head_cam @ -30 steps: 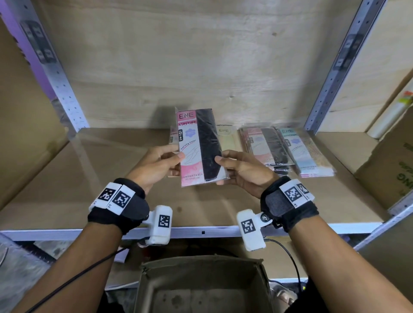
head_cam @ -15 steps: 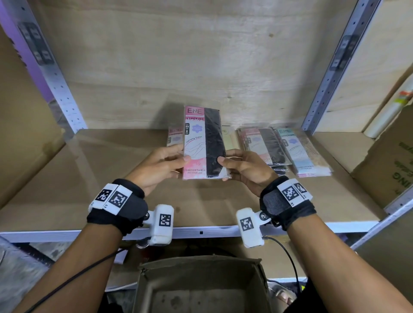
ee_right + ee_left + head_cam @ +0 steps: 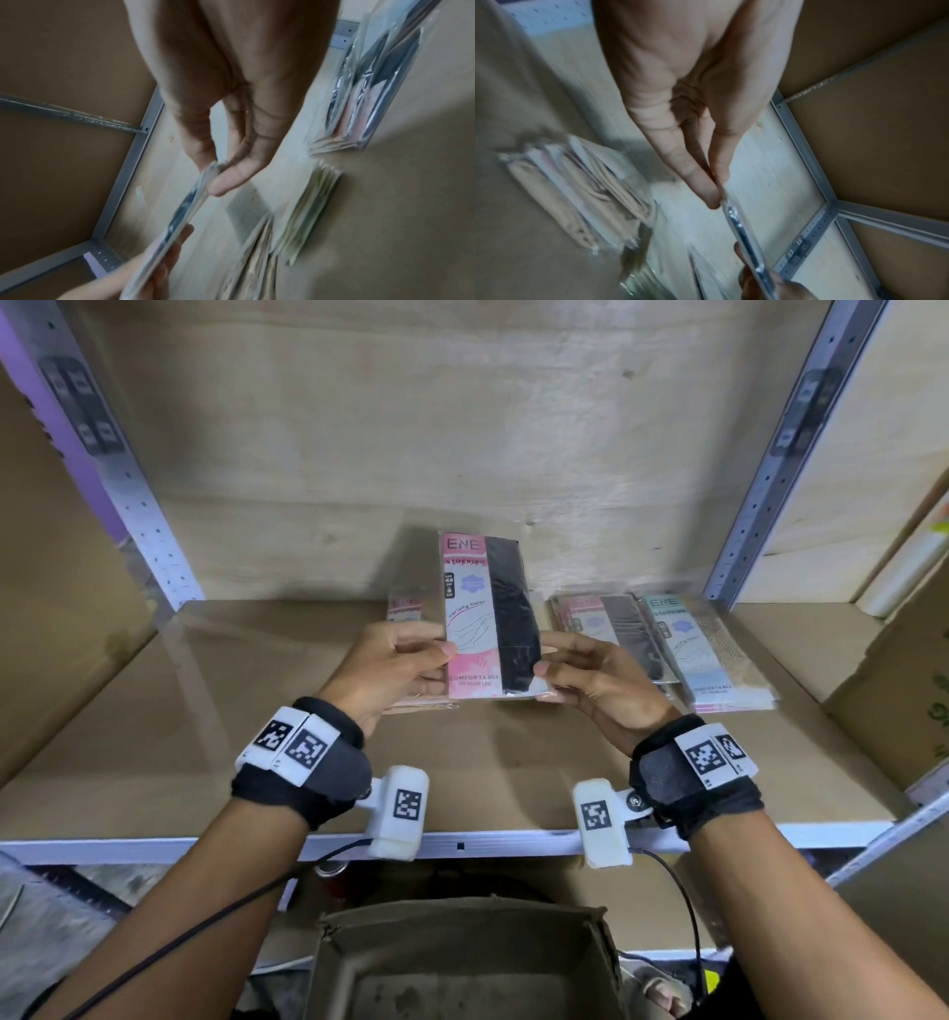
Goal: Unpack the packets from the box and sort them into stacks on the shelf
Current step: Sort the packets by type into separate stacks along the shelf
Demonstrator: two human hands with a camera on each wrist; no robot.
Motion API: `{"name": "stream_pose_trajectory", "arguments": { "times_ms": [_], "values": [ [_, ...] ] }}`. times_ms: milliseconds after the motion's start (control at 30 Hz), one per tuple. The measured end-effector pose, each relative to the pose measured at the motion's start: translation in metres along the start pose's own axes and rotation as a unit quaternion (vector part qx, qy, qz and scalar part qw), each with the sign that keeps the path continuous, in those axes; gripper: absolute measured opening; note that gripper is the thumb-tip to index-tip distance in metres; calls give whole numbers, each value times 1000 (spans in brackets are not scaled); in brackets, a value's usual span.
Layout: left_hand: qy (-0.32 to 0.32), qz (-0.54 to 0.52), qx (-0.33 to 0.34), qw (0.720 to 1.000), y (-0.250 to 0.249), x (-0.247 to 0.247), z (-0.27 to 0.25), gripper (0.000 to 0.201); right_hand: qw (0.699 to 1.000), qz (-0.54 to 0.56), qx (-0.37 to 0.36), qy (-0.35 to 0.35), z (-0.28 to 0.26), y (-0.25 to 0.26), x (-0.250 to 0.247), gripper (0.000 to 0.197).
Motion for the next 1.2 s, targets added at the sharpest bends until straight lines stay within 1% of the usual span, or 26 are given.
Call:
{"name": "stream_pose_trajectory", "arguments": {
  "times_ms": [67, 133, 233, 333, 433, 533, 700, 867, 967, 1100, 1200],
  "values": [
    [-14, 2, 5, 1000, -7, 17, 13, 22, 997, 6, -10, -74, 2, 2, -25, 35],
    [-21, -1, 0, 1000, -11, 39, 28, 26, 991, -1, -32, -130, 3, 9, -51, 23],
    [-31, 5, -8, 999, -15, 69, 47, 24, 982, -11, -51, -182, 3, 17, -85, 17],
    [-26, 28, -27, 999, -11, 98, 61, 31, 974, -28, -51, -218, 0, 18, -119, 17],
    [-14, 26, -51, 998, -3, 125, 71, 33, 971, -59, -39, -229, -1, 17, -141, 13],
    [3, 39, -67, 997, 4, 144, 81, 30, 963, -108, -28, -245, 2, 17, -158, 17],
    [17, 62, -104, 993, 15, 158, 90, 34, 930, -251, -10, -269, 1, 21, -173, 23],
    [42, 84, -149, 984, 27, 173, 92, 36, 910, -315, 31, -268, -5, 19, -177, 24],
    [27, 100, -158, 982, 35, 171, 95, 37, 909, -324, 48, -257, -4, 15, -177, 24],
    [2, 171, -145, 975, 38, 165, 102, 37, 912, -313, 69, -255, -2, 8, -178, 24],
    [-6, 185, -137, 973, 35, 163, 104, 36, 913, -312, 74, -252, -2, 6, -179, 24]
  ]
}}
Point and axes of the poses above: each hand's wrist, its own z-axis towards the middle knuckle, its own x-axis out of the palm, y = z × x, the point moved 10 cm from there along z, towards the middle knuckle, and after that the axes turned 3 degrees about -z, right-handed, at the moved point
